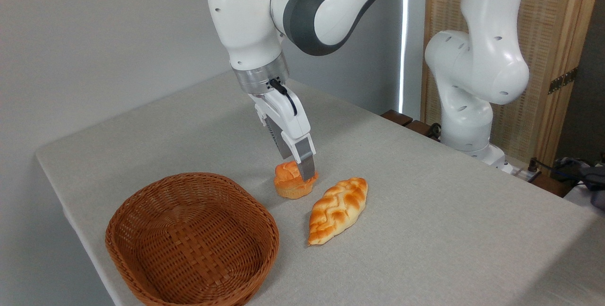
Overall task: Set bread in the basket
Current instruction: 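Close the gripper around the small round bun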
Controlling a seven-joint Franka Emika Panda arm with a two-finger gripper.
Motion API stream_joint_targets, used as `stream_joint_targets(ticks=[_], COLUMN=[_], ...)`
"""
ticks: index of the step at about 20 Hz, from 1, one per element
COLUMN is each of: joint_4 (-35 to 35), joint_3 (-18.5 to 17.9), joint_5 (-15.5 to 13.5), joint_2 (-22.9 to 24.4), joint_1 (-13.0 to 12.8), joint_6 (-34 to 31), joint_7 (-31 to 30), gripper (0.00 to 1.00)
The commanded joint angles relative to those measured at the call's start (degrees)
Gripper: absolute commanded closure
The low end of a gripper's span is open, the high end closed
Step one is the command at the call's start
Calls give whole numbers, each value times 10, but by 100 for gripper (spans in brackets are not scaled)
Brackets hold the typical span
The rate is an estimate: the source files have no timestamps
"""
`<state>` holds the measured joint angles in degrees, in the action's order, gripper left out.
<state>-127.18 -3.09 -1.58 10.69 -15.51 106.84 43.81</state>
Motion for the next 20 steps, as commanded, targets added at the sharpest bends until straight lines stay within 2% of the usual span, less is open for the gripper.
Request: stream_joint_targets(ticks=[1, 11, 12, 14, 15, 16, 18, 20], joint_4=[-12, -13, -13, -13, -13, -12, -12, -12], joint_3=[0, 4, 4, 4, 4, 5, 5, 5], joint_5=[8, 9, 9, 9, 9, 9, 9, 9], joint_2=[7, -29, -30, -30, -29, -29, -29, -27], joint_1=[0, -2, -2, -2, -2, -2, -2, -2], joint_6=[14, 55, 55, 55, 55, 54, 54, 54], joint_7=[9, 6, 6, 7, 8, 8, 7, 7], gripper=[0, 0, 4, 40, 53, 63, 69, 69])
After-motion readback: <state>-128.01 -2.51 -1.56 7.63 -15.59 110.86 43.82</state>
